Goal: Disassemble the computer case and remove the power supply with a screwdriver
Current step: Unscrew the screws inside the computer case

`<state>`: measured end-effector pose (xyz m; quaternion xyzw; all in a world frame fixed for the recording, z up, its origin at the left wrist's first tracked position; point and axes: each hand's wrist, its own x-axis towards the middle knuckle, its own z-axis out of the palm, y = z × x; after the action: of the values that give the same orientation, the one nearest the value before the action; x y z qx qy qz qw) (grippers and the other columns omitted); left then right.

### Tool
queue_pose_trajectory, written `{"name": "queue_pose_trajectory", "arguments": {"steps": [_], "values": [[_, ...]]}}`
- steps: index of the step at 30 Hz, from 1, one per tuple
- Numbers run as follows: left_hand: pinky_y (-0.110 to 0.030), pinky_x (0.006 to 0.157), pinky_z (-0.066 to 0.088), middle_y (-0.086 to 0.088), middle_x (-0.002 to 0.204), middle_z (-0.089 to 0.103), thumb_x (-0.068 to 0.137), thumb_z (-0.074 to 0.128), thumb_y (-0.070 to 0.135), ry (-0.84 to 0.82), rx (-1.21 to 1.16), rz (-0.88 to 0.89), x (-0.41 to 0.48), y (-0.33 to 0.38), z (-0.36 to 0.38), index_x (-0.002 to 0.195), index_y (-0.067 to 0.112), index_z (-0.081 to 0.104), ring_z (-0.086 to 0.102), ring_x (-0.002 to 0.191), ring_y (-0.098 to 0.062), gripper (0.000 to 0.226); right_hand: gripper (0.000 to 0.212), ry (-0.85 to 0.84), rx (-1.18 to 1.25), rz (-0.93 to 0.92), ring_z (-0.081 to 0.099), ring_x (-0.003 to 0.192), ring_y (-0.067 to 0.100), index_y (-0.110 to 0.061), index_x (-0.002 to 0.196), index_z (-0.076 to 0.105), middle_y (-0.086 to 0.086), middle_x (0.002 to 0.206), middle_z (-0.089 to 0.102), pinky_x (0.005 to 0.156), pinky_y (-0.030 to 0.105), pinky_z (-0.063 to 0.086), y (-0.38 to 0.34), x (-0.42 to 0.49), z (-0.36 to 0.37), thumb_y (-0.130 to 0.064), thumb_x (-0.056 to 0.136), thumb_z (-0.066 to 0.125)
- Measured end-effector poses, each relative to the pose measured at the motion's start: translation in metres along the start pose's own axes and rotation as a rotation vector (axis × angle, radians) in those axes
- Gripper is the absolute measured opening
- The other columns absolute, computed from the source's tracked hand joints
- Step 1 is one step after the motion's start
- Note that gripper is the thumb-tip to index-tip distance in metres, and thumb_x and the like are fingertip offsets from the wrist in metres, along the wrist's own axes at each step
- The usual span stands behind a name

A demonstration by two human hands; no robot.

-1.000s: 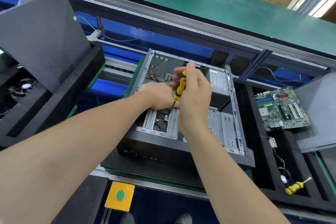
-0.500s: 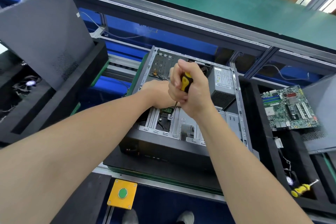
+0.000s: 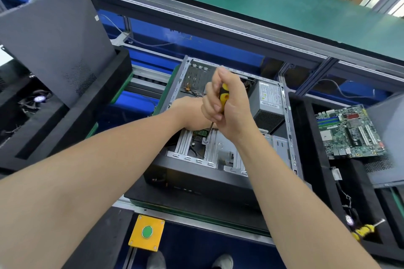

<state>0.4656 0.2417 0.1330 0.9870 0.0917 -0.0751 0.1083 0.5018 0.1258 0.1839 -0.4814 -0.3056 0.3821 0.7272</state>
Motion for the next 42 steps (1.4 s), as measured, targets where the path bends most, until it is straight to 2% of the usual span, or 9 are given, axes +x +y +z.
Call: {"name": "queue_pose_trajectory", "arguments": {"steps": [5, 9, 13, 15, 19, 23, 28, 36, 42], "values": [[-0.028, 0.052, 0.030, 0.003, 0.066, 0.053, 0.049, 0.011, 0.067, 0.045, 0.014, 0.014, 0.001, 0.002, 0.003, 0.063, 0.021, 0.046, 0.047, 0.059, -0.017, 0.059, 0.048, 0.525, -0.229, -0.169, 0.053, 0.048, 0.021, -0.007, 0.074, 0.065, 0.008, 0.056, 0.057, 0.050, 0.031, 0.044, 0.004, -0.020, 0.020, -0.042, 0.106, 0.058], [-0.027, 0.052, 0.030, 0.003, 0.062, 0.050, 0.059, 0.019, 0.055, 0.046, -0.029, 0.028, -0.007, 0.002, -0.001, 0.059, 0.020, 0.044, 0.047, 0.058, -0.018, 0.043, 0.055, 0.672, -0.211, -0.227, 0.055, 0.060, 0.022, -0.005, 0.073, 0.069, 0.010, 0.064, 0.059, 0.056, 0.028, 0.046, 0.010, -0.031, 0.040, -0.043, 0.109, 0.054], [-0.033, 0.059, 0.043, 0.006, 0.059, 0.046, 0.081, 0.045, 0.029, 0.059, -0.169, 0.118, -0.014, 0.001, -0.007, 0.059, 0.023, 0.040, 0.057, 0.068, -0.029, 0.024, 0.064, 0.618, -0.255, -0.194, 0.043, 0.051, 0.021, -0.007, 0.062, 0.067, 0.018, 0.054, 0.044, 0.059, 0.029, 0.038, 0.012, -0.030, 0.049, -0.041, 0.112, 0.047], [-0.035, 0.066, 0.048, 0.008, 0.065, 0.051, 0.087, 0.055, 0.019, 0.082, -0.280, 0.226, -0.018, -0.004, -0.013, 0.064, 0.029, 0.042, 0.057, 0.071, -0.020, 0.028, 0.066, 0.567, -0.253, -0.153, 0.040, 0.046, 0.019, -0.012, 0.056, 0.067, 0.015, 0.048, 0.042, 0.056, 0.029, 0.036, 0.009, -0.027, 0.044, -0.042, 0.112, 0.047], [-0.016, 0.085, 0.047, 0.027, 0.105, 0.060, 0.087, 0.072, 0.025, 0.081, -0.385, 0.412, -0.034, -0.020, -0.024, 0.083, 0.045, 0.057, 0.056, 0.099, 0.004, 0.025, 0.066, 0.475, -0.150, -0.104, 0.034, 0.042, 0.021, -0.013, 0.055, 0.066, 0.008, 0.046, 0.039, 0.048, 0.029, 0.031, 0.004, -0.020, 0.028, -0.042, 0.111, 0.047], [-0.024, 0.093, 0.046, 0.016, 0.101, 0.063, 0.085, 0.073, 0.025, 0.133, -0.318, 0.539, -0.044, -0.021, -0.011, 0.090, 0.022, 0.073, 0.056, 0.102, -0.006, 0.006, 0.065, 0.417, -0.099, -0.100, 0.033, 0.040, 0.020, -0.013, 0.056, 0.066, 0.007, 0.047, 0.040, 0.045, 0.029, 0.028, 0.005, -0.015, 0.019, -0.043, 0.110, 0.047], [-0.002, 0.087, 0.030, 0.021, 0.102, 0.064, 0.080, 0.083, 0.032, 0.218, -0.380, 0.451, -0.049, -0.025, 0.002, 0.083, 0.026, 0.080, 0.054, 0.103, 0.002, 0.008, 0.062, 0.409, -0.080, -0.094, 0.034, 0.042, 0.022, -0.013, 0.059, 0.066, 0.007, 0.050, 0.041, 0.048, 0.032, 0.025, 0.007, -0.015, 0.014, -0.044, 0.109, 0.047], [-0.029, 0.086, 0.049, 0.015, 0.095, 0.066, 0.087, 0.077, 0.043, 0.223, -0.302, 0.449, -0.053, -0.022, 0.007, 0.088, 0.025, 0.076, 0.058, 0.095, -0.004, 0.018, 0.064, 0.424, -0.055, -0.062, 0.036, 0.040, 0.019, -0.014, 0.055, 0.065, 0.004, 0.050, 0.043, 0.044, 0.028, 0.029, -0.002, -0.018, 0.014, -0.040, 0.111, 0.045], [-0.025, 0.091, 0.038, 0.006, 0.106, 0.047, 0.100, 0.054, 0.043, 0.218, -0.041, 0.498, -0.046, -0.022, 0.021, 0.097, 0.017, 0.058, 0.041, 0.098, -0.010, 0.026, 0.065, 0.429, -0.031, -0.061, 0.036, 0.040, 0.019, -0.014, 0.055, 0.064, 0.005, 0.049, 0.043, 0.044, 0.027, 0.028, -0.008, -0.018, 0.014, -0.039, 0.112, 0.044]]}}
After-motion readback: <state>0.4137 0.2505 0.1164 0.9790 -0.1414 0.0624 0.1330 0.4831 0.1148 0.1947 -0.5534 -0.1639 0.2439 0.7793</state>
